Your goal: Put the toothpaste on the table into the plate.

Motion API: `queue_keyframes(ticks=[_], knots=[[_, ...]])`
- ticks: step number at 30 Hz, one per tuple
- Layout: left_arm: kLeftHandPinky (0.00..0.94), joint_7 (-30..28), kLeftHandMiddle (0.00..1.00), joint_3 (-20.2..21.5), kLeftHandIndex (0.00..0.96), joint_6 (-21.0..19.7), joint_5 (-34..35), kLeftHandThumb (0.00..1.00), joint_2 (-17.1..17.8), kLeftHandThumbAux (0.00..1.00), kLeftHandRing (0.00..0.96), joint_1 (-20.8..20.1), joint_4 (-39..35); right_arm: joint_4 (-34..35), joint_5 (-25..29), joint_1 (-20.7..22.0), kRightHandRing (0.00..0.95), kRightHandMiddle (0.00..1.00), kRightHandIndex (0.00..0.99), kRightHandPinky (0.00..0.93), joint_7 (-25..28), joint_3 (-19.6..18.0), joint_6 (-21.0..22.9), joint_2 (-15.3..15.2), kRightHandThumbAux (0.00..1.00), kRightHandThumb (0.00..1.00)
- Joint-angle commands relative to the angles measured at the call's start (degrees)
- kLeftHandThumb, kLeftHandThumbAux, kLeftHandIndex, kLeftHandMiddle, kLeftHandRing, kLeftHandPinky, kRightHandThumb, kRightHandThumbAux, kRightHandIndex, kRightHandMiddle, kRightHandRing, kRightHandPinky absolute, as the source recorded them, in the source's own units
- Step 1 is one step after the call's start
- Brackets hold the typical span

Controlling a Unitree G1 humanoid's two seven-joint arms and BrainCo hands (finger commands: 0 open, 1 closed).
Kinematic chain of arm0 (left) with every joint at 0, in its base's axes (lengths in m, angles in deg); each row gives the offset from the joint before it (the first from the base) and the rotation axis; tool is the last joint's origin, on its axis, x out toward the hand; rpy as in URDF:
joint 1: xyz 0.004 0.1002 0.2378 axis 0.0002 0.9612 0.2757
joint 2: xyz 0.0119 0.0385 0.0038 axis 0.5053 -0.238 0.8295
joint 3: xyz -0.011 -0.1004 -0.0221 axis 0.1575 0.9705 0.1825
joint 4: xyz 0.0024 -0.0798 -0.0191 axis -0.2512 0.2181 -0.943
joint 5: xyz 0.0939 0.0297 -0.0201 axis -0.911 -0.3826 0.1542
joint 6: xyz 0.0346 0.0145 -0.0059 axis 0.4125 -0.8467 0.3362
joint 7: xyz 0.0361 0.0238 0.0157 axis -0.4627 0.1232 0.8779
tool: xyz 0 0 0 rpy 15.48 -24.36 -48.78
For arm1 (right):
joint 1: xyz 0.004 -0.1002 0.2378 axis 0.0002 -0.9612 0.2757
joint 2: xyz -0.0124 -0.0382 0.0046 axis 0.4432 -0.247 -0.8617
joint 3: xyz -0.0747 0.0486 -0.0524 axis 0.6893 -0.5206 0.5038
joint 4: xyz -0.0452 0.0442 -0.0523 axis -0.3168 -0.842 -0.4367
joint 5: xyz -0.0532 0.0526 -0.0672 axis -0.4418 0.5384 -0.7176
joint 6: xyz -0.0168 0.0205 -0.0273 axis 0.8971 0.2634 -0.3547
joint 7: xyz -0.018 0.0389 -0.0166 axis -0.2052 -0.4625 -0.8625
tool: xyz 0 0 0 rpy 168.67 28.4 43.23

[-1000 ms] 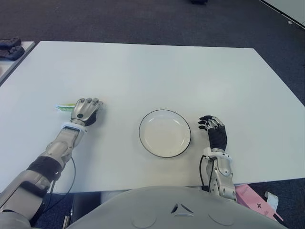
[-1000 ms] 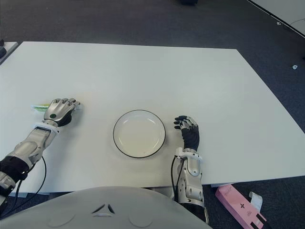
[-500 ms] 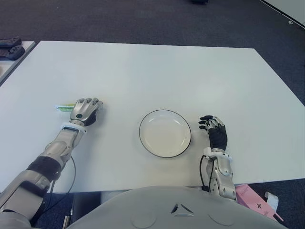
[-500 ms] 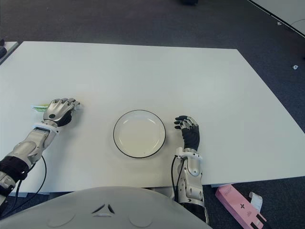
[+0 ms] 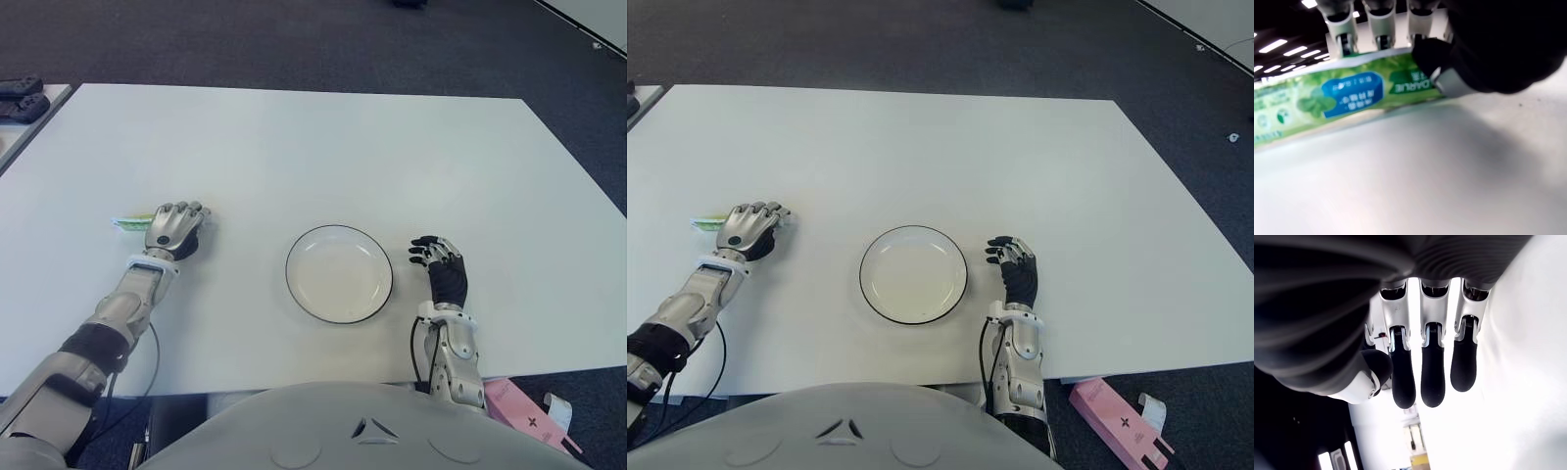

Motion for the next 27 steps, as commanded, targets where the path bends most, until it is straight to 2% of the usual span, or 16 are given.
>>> queue_keyframes(ticks=[1, 10, 17, 27], knots=[[0.843, -0.4, 0.553, -1.03, 0.403, 0.2, 0.11, 0.849, -1.32, 0.667, 0.84, 1.5, 1.58, -2.3, 0.15, -0.6, 0.485, 0.487, 0.428, 0.503, -0.44, -0.29, 2.04, 1.06, 0.723, 0.709], [0.845, 1.79, 0.552, 1.41, 0.402, -0.15, 0.99, 0.847, -1.34, 0.668, 0.843, 1.5, -2.01, -2.43, 0.28, -0.12, 0.49, 0.489, 0.428, 0.504, -1.19, -0.31, 2.51, 1.46, 0.723, 0.71], [0.874, 1.64, 0.554, 4.22, 0.402, -1.3, 0.35, 0.848, -0.22, 0.668, 0.859, 3.39, -12.15, -2.85, 0.11, -0.05, 0.486, 0.488, 0.428, 0.499, -0.69, -0.02, 1.79, 1.13, 0.722, 0.709], [0.889, 4.28, 0.559, 7.69, 0.403, -3.23, -3.07, 0.849, -0.87, 0.668, 0.883, 5.16, -23.55, -2.69, -0.57, 0.01, 0.49, 0.5, 0.429, 0.504, -0.8, 0.71, 2.59, 0.89, 0.719, 0.706]])
